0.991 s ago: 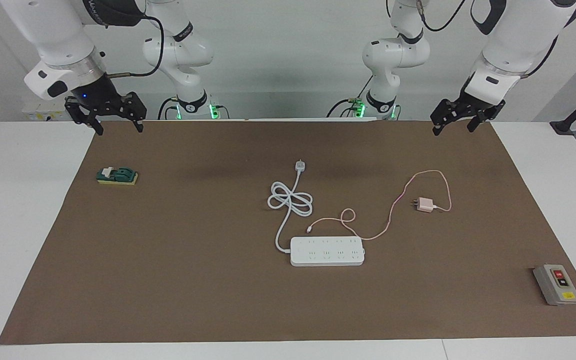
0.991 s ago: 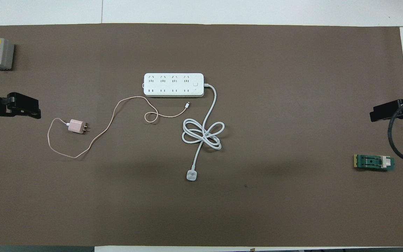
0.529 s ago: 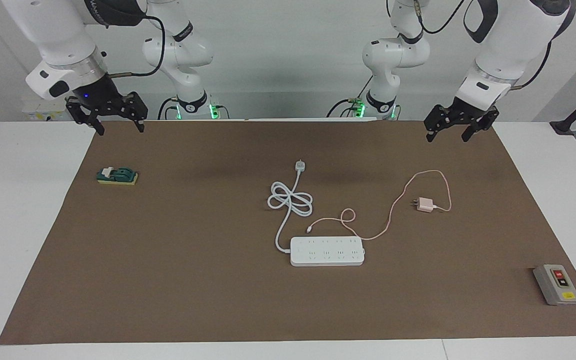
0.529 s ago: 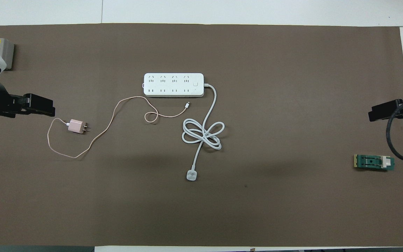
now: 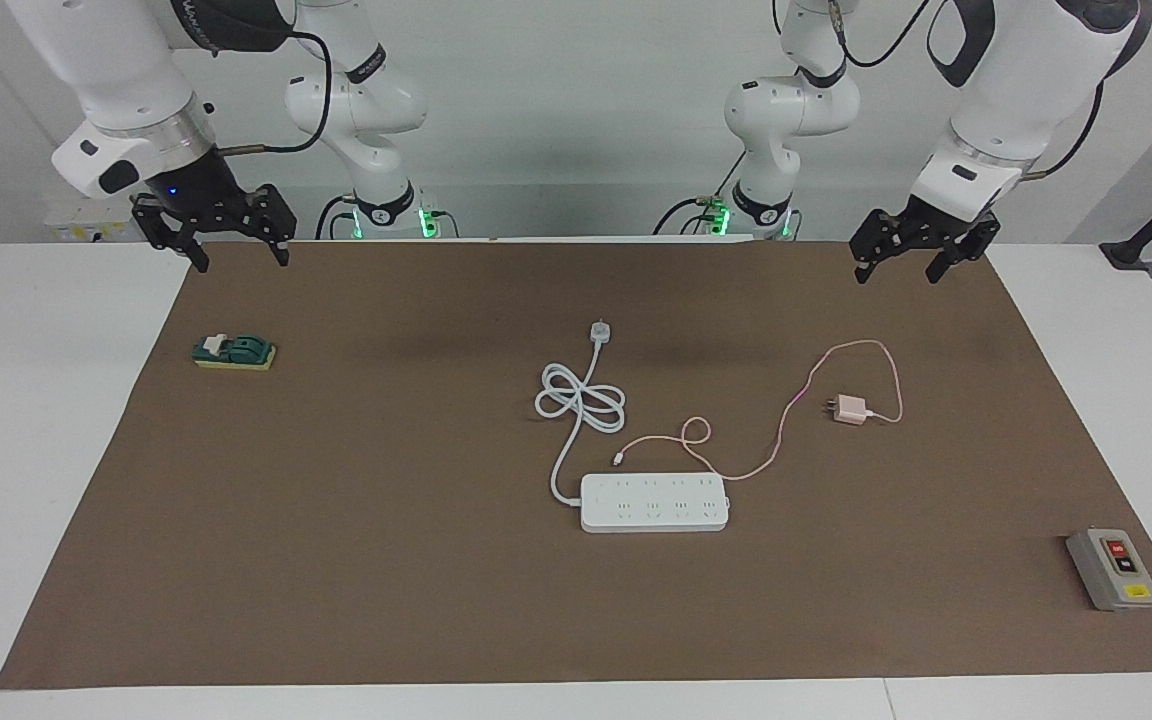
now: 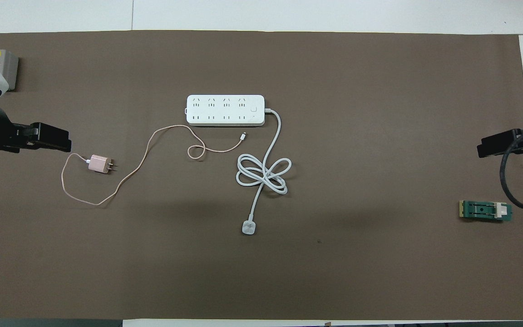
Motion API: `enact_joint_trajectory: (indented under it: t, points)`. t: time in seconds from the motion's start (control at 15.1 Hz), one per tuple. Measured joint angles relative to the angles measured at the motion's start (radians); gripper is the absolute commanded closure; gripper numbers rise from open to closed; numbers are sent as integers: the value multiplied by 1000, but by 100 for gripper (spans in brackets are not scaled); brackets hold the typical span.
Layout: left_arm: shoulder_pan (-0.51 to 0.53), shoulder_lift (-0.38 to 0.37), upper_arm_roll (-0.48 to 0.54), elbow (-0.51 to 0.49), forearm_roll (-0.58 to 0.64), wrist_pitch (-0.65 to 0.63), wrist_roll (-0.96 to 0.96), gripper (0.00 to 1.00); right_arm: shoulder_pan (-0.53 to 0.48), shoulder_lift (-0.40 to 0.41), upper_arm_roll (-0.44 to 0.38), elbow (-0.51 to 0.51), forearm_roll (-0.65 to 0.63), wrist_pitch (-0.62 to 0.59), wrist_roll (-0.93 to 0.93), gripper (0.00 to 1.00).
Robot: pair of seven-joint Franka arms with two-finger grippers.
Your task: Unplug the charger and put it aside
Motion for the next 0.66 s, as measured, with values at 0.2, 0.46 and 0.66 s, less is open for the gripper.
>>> enact_joint_trajectory:
  t: [0.2,0.46,0.66]
  points:
    - [0,-1,1,0,0,-22,0,0,0,0,0,0,0,0,0,0]
    - [0,-2,2,0,0,-31,0,0,0,0,0,0,0,0,0,0]
    - [0,-3,2,0,0,-31,0,0,0,0,0,0,0,0,0,0]
